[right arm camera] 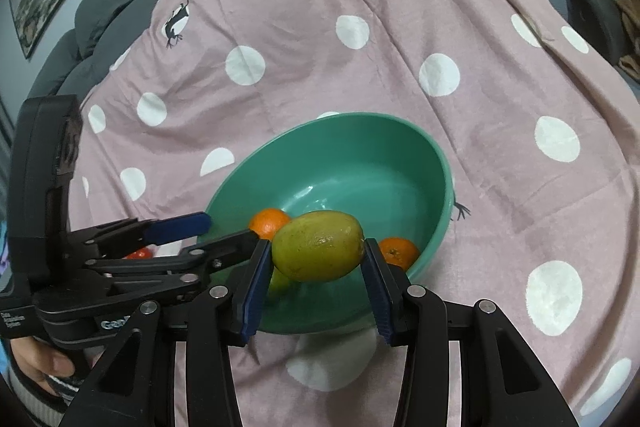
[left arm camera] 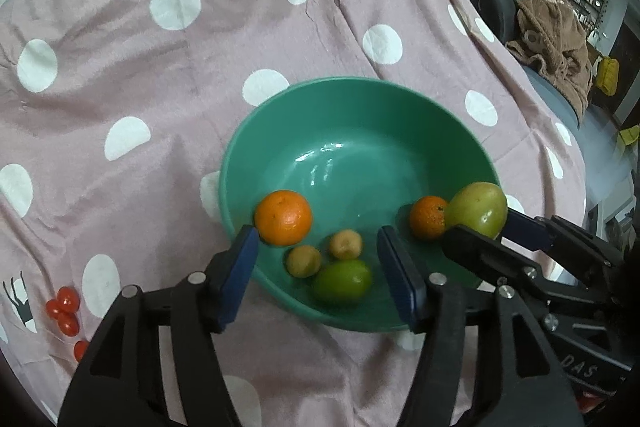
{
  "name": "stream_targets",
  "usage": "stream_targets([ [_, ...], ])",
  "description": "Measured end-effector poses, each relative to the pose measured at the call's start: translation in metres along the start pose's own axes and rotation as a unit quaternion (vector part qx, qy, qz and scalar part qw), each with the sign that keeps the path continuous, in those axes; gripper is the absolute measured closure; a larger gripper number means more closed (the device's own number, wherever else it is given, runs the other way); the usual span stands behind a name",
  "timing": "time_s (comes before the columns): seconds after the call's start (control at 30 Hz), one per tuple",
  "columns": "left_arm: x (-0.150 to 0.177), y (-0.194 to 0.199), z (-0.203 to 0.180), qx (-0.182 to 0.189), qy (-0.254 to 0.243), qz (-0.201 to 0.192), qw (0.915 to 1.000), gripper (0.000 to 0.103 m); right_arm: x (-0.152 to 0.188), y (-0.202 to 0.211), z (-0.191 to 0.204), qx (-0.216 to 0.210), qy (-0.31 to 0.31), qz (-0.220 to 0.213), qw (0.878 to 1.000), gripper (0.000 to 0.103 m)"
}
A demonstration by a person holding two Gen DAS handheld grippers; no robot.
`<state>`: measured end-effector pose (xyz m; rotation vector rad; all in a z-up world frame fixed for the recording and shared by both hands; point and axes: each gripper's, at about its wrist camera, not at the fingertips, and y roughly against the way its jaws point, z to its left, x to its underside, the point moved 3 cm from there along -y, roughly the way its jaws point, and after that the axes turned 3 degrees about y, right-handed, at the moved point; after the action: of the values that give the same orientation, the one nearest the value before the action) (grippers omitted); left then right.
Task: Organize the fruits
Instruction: 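Open both tools to drop the plums into the green bowl, then move both tools back toward the cherry tomatoes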
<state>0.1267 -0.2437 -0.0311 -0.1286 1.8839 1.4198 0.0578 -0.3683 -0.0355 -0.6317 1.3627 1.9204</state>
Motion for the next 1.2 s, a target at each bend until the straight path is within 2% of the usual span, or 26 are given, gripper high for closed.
stream_targets([
  [0.07,0.002,0.008,0.002,-0.006,0.002,-0.008,0.9999,0.032,0.0,0.004,0.0,0.001,-0.002,-0.004,1.0,0.057],
  [0.17,0.008,0.022,0.008,-0.006,0.013,-0.017,0.9998,0.027,0.0,0.014,0.004,0.001,0.002,-0.015,1.0,0.051],
  [0.37,0.035,0.05,0.034,-0.02,0.049,-0.023,0.9983,0.023,-0.003,0.032,0.017,-0.003,0.008,-0.031,0.999,0.049],
  [0.47,0.06,0.064,0.06,-0.047,0.074,-0.016,0.996,0.021,-0.001,0.042,0.025,-0.011,0.017,-0.036,0.999,0.049],
  [0.63,0.113,0.085,0.111,-0.084,0.141,0.003,0.9864,0.021,0.011,0.043,0.039,-0.029,0.027,-0.019,0.999,0.049],
  [0.77,0.157,0.108,0.153,-0.112,0.201,0.009,0.9732,0.021,0.024,0.037,0.053,-0.039,0.042,0.006,0.998,0.049],
  [0.97,0.201,0.138,0.197,-0.139,0.269,0.004,0.9532,0.022,0.037,0.027,0.078,-0.06,0.068,0.033,0.995,0.049],
  [1.07,0.209,0.145,0.202,-0.135,0.283,-0.004,0.9495,0.023,0.044,0.018,0.094,-0.073,0.082,0.049,0.993,0.049],
  [1.2,0.21,0.141,0.202,-0.122,0.285,-0.008,0.9508,0.024,0.053,0.01,0.115,-0.087,0.102,0.067,0.989,0.049],
])
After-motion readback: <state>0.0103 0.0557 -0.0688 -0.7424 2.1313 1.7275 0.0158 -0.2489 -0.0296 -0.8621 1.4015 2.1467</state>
